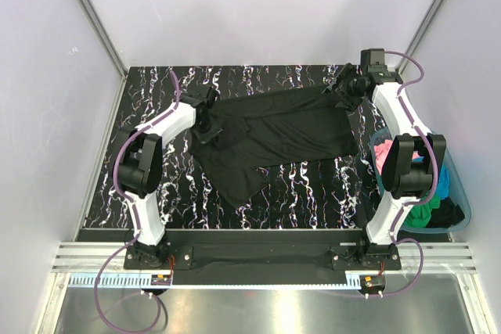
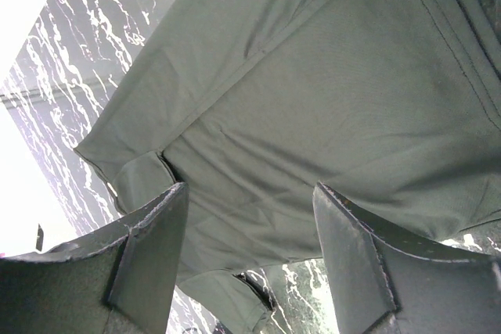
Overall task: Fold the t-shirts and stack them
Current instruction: Fold the tshirt
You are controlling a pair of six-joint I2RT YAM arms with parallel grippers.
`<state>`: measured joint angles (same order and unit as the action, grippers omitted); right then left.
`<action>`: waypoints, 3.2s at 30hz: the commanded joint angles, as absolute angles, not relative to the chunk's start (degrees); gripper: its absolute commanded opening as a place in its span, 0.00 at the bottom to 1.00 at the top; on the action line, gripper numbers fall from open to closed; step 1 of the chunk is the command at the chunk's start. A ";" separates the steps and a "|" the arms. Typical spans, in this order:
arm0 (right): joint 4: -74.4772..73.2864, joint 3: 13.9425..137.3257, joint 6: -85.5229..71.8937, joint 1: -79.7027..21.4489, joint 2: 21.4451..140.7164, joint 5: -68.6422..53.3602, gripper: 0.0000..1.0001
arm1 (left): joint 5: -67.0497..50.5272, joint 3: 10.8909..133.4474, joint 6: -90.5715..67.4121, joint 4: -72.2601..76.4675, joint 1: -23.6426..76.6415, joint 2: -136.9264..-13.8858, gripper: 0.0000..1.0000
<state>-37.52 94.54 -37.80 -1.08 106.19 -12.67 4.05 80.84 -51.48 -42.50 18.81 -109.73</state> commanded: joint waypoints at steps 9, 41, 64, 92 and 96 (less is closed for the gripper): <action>-36.04 93.43 -38.32 -1.84 103.54 -11.69 0.72 | 5.19 77.35 -52.65 -42.37 19.60 -106.00 0.00; -36.99 118.73 -33.49 -1.67 136.22 -6.95 0.23 | 0.35 98.34 -44.47 -32.95 3.43 -123.12 0.41; -30.94 113.99 -34.54 -0.35 131.05 -7.55 0.08 | 0.35 110.22 -40.18 -39.04 0.09 -127.63 0.38; -33.47 115.66 -34.98 3.95 139.39 -5.72 0.03 | 2.28 96.93 -42.98 -44.90 2.29 -124.36 0.35; -34.37 114.36 -35.68 4.04 139.22 -2.38 0.03 | 4.48 101.94 -42.10 -48.95 1.58 -127.53 0.34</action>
